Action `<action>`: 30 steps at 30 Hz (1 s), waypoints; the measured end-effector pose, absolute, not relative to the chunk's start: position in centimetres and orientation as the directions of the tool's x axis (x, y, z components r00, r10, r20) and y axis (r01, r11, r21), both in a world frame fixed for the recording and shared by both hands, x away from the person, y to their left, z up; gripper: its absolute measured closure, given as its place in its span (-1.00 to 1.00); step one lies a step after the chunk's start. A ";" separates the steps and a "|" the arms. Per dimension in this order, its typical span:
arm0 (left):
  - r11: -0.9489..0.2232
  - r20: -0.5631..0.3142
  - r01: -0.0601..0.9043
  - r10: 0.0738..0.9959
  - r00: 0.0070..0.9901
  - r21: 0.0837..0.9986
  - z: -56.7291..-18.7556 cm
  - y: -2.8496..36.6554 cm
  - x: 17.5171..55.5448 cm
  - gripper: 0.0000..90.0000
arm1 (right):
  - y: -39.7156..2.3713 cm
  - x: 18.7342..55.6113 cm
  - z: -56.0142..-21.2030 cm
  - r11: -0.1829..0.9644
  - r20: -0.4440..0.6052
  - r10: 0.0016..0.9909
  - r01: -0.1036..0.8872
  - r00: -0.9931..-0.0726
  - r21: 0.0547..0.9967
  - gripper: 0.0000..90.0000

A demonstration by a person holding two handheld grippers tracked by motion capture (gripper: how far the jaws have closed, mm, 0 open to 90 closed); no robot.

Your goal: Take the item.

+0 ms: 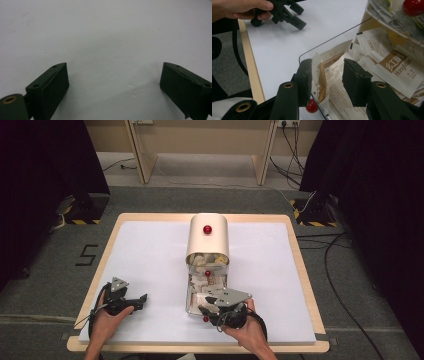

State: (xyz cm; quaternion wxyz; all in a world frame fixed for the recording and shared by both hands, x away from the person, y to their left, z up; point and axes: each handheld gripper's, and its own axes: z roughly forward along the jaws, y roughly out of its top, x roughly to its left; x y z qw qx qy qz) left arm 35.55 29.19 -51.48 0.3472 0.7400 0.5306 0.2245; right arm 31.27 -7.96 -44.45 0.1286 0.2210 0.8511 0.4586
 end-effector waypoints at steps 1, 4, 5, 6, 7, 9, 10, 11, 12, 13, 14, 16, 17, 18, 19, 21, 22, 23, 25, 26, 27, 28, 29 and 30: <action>-0.196 -0.036 0.629 0.941 0.336 0.752 -51.5 29.2 35.5 -0.83 | -8.0 31.3 -44.4 0.482 -0.016 0.494 0.258 -0.869 0.837 0.33; -0.198 -0.035 0.630 0.941 0.337 0.751 -51.5 29.2 35.5 -0.83 | -7.8 31.3 -44.6 0.485 -0.016 0.493 0.259 -0.870 0.836 0.34; -0.198 -0.035 0.630 0.941 0.337 0.751 -51.5 29.2 35.5 -0.83 | -7.8 31.3 -44.6 0.485 -0.016 0.493 0.259 -0.870 0.836 0.34; -0.198 -0.035 0.630 0.941 0.338 0.751 -51.5 29.2 35.5 -0.83 | -7.8 31.3 -44.7 0.484 -0.015 0.493 0.260 -0.870 0.835 0.34; -0.199 -0.034 0.630 0.941 0.338 0.751 -51.5 29.2 35.5 -0.83 | -7.8 31.3 -44.7 0.486 -0.013 0.492 0.262 -0.871 0.834 0.34; -0.199 -0.034 0.630 0.941 0.338 0.751 -51.5 29.2 35.5 -0.83 | -7.7 31.4 -44.9 0.486 -0.009 0.492 0.266 -0.870 0.832 0.34; -0.200 -0.034 0.630 0.941 0.338 0.750 -51.5 29.2 35.5 -0.83 | -7.7 31.4 -45.0 0.487 -0.010 0.492 0.266 -0.871 0.832 0.34; -0.199 -0.034 0.630 0.941 0.337 0.751 -51.5 29.2 35.5 -0.83 | -7.6 31.5 -45.1 0.490 -0.008 0.491 0.269 -0.871 0.829 0.35; -0.199 -0.034 0.630 0.941 0.338 0.751 -51.5 29.2 35.5 -0.83 | -7.6 31.5 -45.2 0.491 -0.009 0.490 0.268 -0.871 0.829 0.36; -0.199 -0.033 0.630 0.941 0.338 0.751 -51.5 29.2 35.5 -0.83 | -7.6 31.6 -45.3 0.492 -0.006 0.491 0.272 -0.871 0.827 0.36; -0.199 -0.034 0.630 0.941 0.338 0.751 -51.5 29.2 35.5 -0.83 | -7.5 31.6 -45.4 0.491 -0.001 0.493 0.278 -0.870 0.825 0.37; -0.199 -0.034 0.630 0.941 0.338 0.751 -51.5 29.2 35.5 -0.83 | -7.5 31.7 -45.6 0.490 0.002 0.496 0.282 -0.868 0.825 0.39; -0.200 -0.034 0.630 0.940 0.338 0.751 -51.5 29.2 35.5 -0.83 | -7.5 31.7 -45.7 0.489 0.004 0.497 0.283 -0.868 0.825 0.40; -0.200 -0.033 0.630 0.941 0.338 0.751 -51.5 29.2 35.5 -0.83 | -7.5 31.8 -45.9 0.486 0.009 0.500 0.288 -0.866 0.825 0.43; -0.200 -0.033 0.630 0.941 0.338 0.751 -51.5 29.2 35.5 -0.83 | -7.5 31.8 -46.0 0.486 0.009 0.501 0.290 -0.866 0.824 0.44; -0.200 -0.034 0.630 0.940 0.338 0.750 -51.5 29.2 35.5 -0.83 | -7.5 31.9 -46.2 0.491 0.009 0.495 0.289 -0.869 0.822 0.50; -0.200 -0.033 0.630 0.941 0.338 0.751 -51.5 29.2 35.5 -0.83 | -7.5 31.9 -46.2 0.491 0.009 0.495 0.289 -0.869 0.822 0.50; -0.200 -0.033 0.630 0.940 0.338 0.751 -51.5 29.2 35.5 -0.83 | -7.4 31.9 -46.3 0.492 0.009 0.493 0.287 -0.870 0.822 0.53; -0.200 -0.034 0.630 0.941 0.338 0.750 -51.5 29.2 35.5 -0.83 | -7.4 32.0 -46.5 0.492 0.015 0.493 0.293 -0.870 0.820 0.61; -0.199 -0.034 0.630 0.941 0.338 0.751 -51.5 29.2 35.5 -0.83 | -7.4 32.0 -46.5 0.492 0.015 0.493 0.293 -0.870 0.820 0.61; -0.200 -0.034 0.630 0.941 0.338 0.750 -51.5 29.2 35.5 -0.83 | -7.4 32.0 -46.5 0.494 0.016 0.491 0.294 -0.871 0.818 0.64; -0.199 -0.034 0.630 0.941 0.338 0.751 -51.5 29.2 35.5 -0.83 | -7.4 32.0 -46.6 0.495 0.017 0.489 0.293 -0.872 0.818 0.68; -0.200 -0.033 0.630 0.941 0.338 0.750 -51.5 29.2 35.5 -0.83 | -7.4 32.0 -46.6 0.496 0.016 0.486 0.291 -0.874 0.818 0.70; -0.200 -0.034 0.630 0.941 0.338 0.750 -51.5 29.2 35.5 -0.83 | -7.4 32.0 -46.7 0.497 0.016 0.487 0.292 -0.873 0.817 0.72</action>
